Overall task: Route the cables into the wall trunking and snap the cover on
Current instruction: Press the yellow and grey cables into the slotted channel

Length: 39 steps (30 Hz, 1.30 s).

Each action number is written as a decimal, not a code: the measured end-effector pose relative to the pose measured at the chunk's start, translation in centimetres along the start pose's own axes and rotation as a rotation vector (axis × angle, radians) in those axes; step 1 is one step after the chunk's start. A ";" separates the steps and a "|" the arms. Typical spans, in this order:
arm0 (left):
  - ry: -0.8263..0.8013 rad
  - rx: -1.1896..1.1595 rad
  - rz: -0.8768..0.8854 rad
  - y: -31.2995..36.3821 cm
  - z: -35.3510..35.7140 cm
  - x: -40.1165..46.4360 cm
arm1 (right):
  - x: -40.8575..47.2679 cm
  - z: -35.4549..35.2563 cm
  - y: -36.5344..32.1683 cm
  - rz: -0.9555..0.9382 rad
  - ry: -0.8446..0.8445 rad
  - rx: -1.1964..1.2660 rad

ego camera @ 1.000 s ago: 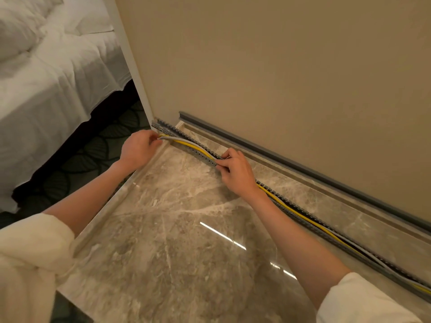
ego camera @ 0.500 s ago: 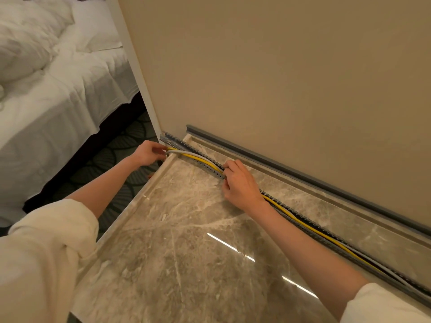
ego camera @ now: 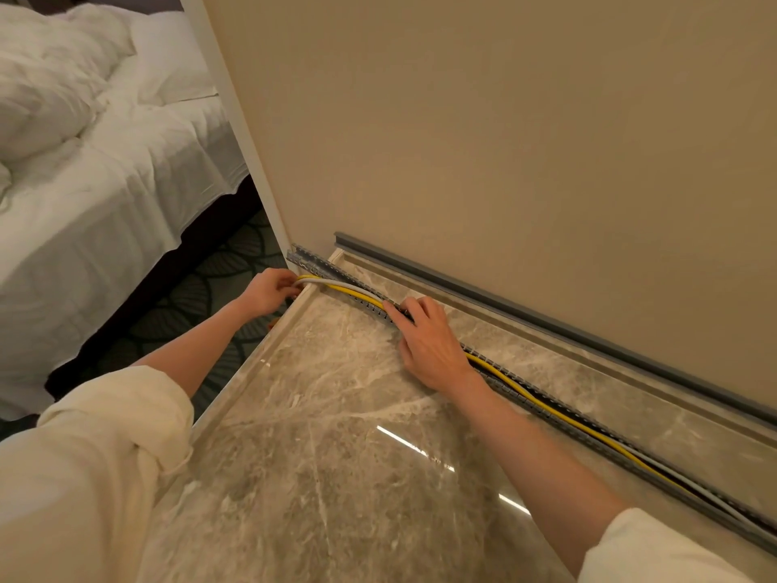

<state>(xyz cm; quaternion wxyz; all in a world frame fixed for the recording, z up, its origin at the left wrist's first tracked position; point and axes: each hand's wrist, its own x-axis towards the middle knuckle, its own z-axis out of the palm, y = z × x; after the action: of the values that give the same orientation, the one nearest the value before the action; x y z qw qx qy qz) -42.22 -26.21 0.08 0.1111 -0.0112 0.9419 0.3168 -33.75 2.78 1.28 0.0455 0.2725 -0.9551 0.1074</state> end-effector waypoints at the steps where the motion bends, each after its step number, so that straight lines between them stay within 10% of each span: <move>1: 0.033 0.035 0.019 0.0 0.0 -0.1 | 0.0 0.1 0.1 0.006 0.014 0.022; 11: 0.314 0.445 0.361 0.4 -4.1 -1.0 | 0.2 0.6 0.5 0.033 0.019 0.065; 39: 0.002 0.657 0.378 4.9 -7.4 2.5 | 0.1 0.8 0.7 0.032 0.011 0.080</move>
<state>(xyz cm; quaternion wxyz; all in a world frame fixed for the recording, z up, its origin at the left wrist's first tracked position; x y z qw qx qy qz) -46.63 -26.67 8.18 0.0476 0.1987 0.9788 0.0126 -34.26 3.11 0.37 0.0380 0.2583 -0.9539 0.1478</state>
